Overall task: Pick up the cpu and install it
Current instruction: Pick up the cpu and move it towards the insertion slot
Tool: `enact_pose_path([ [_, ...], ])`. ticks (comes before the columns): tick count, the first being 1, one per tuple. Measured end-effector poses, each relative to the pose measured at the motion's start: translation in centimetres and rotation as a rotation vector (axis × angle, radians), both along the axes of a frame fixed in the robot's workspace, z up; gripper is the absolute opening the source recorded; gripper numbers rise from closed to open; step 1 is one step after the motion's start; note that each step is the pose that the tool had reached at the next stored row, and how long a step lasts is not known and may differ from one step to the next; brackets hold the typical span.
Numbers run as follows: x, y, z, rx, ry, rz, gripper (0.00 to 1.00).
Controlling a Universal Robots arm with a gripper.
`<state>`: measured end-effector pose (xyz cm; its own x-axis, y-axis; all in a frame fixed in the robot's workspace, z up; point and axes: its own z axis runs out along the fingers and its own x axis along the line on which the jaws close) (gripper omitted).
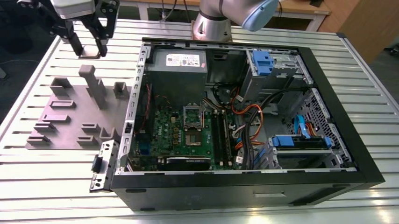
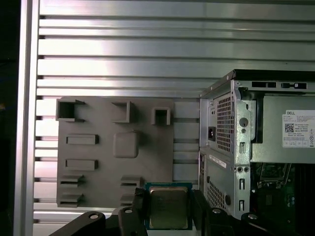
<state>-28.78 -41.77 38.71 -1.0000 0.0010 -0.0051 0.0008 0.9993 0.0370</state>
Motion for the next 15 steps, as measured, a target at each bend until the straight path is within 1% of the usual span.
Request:
enact_pose_path([
  [15,0.58,-0.03,0.00,0.0000,0.0001,0.000,0.47],
])
